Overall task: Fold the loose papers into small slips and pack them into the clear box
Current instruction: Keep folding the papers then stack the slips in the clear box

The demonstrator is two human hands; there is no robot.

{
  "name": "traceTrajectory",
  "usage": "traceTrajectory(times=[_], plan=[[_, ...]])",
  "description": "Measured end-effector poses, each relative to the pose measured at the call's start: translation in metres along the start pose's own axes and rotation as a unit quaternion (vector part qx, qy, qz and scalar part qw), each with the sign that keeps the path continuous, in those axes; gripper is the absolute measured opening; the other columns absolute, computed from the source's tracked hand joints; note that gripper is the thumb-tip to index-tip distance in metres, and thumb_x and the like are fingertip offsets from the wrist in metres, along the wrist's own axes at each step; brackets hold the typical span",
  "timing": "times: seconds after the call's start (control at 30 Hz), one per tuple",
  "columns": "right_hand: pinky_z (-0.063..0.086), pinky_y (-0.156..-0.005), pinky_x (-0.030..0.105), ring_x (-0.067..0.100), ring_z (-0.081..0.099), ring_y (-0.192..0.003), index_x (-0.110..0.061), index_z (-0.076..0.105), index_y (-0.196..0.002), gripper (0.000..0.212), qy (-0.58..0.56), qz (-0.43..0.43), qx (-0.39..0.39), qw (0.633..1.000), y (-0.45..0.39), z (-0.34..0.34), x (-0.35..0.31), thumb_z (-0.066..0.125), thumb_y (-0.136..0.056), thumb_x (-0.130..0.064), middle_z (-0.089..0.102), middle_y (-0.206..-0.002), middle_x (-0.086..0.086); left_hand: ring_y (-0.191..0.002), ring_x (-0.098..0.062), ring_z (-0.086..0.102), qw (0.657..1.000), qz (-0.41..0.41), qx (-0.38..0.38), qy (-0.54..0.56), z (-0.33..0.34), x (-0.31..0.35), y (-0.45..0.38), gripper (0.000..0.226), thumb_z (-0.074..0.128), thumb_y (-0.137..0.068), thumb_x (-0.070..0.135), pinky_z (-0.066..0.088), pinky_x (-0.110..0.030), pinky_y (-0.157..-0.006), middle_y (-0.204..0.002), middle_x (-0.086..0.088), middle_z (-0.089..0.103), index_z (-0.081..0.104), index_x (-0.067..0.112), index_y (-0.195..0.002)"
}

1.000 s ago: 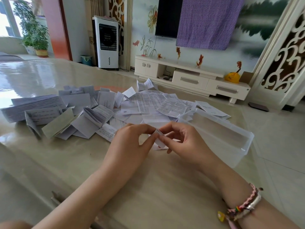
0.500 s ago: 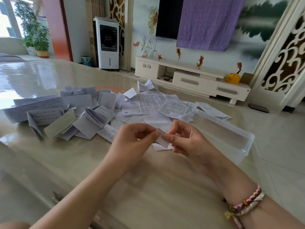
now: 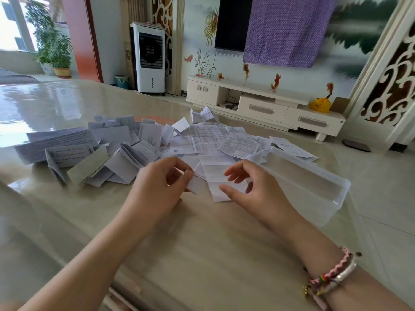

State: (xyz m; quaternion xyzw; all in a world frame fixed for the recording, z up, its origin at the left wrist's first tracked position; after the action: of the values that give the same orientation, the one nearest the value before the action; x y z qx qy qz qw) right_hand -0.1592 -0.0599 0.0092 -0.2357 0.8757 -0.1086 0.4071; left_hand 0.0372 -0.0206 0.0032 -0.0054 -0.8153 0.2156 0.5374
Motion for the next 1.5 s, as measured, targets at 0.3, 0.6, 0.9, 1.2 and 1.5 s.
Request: traceTrajectory(times=[0.3, 0.6, 0.9, 1.2, 1.5], plan=[[0.024, -0.099, 0.012, 0.000, 0.033, -0.131, -0.034, 0.038, -0.140, 0.067, 0.143, 0.002, -0.151, 0.978, 0.005, 0.010, 0.007, 0.061, -0.083, -0.058, 0.040, -0.142, -0.016, -0.060, -0.011, 0.052, 0.998, 0.023, 0.046, -0.034, -0.017, -0.008, -0.002, 0.024, 0.053, -0.094, 0.010, 0.048, -0.022, -0.054, -0.069, 0.004, 0.058, 0.068, 0.028, -0.093], [0.038, -0.098, 0.027, 0.009, 0.046, -0.116, -0.030, 0.052, -0.128, 0.054, 0.229, -0.078, -0.098, 0.965, 0.005, 0.009, -0.004, 0.058, -0.084, -0.060, 0.057, -0.120, -0.012, -0.098, -0.028, 0.047, 0.933, 0.092, -0.012, -0.349, -0.005, -0.017, 0.000, 0.016, 0.055, -0.093, 0.022, 0.046, -0.040, -0.081, -0.108, 0.000, 0.054, 0.069, 0.021, -0.101], [0.038, -0.083, 0.021, 0.006, 0.049, -0.108, -0.036, 0.049, -0.128, 0.045, 0.235, -0.093, -0.092, 0.963, 0.010, 0.003, -0.011, 0.063, -0.087, -0.045, 0.060, -0.111, -0.014, -0.112, -0.022, 0.051, 0.920, 0.063, -0.068, -0.380, 0.000, -0.008, 0.008, 0.068, 0.021, -0.081, 0.076, 0.047, -0.036, -0.087, -0.125, 0.015, 0.056, 0.063, 0.037, -0.117], [0.025, -0.094, -0.003, -0.011, 0.040, -0.120, -0.038, 0.051, -0.135, 0.054, 0.109, -0.031, -0.175, 0.978, 0.008, -0.003, 0.002, 0.065, -0.086, -0.018, 0.048, -0.129, -0.027, -0.137, -0.019, 0.034, 0.919, 0.071, -0.070, -0.382, -0.001, -0.013, 0.008, 0.032, 0.042, -0.099, 0.035, 0.031, -0.033, -0.107, -0.141, 0.014, 0.050, 0.061, 0.034, -0.125], [0.040, -0.077, 0.004, -0.019, 0.054, -0.089, -0.036, 0.058, -0.127, 0.047, 0.028, -0.001, -0.162, 0.986, 0.008, -0.008, 0.005, 0.067, -0.087, -0.015, 0.059, -0.114, -0.023, -0.147, -0.016, 0.017, 0.907, 0.076, -0.062, -0.410, -0.003, -0.010, 0.010, 0.040, 0.039, -0.099, 0.034, 0.006, -0.038, -0.120, -0.148, 0.017, 0.040, 0.046, 0.042, -0.138]])
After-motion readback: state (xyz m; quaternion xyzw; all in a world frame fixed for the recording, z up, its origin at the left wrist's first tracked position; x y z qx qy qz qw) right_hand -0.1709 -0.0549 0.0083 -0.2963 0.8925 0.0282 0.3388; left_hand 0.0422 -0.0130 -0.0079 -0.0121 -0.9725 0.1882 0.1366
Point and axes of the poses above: each hand's wrist, its own y-axis away from the middle knuckle, its own z-axis out of the palm, x = y × z, the point moved 4 cm from there along -y, towards the middle knuckle
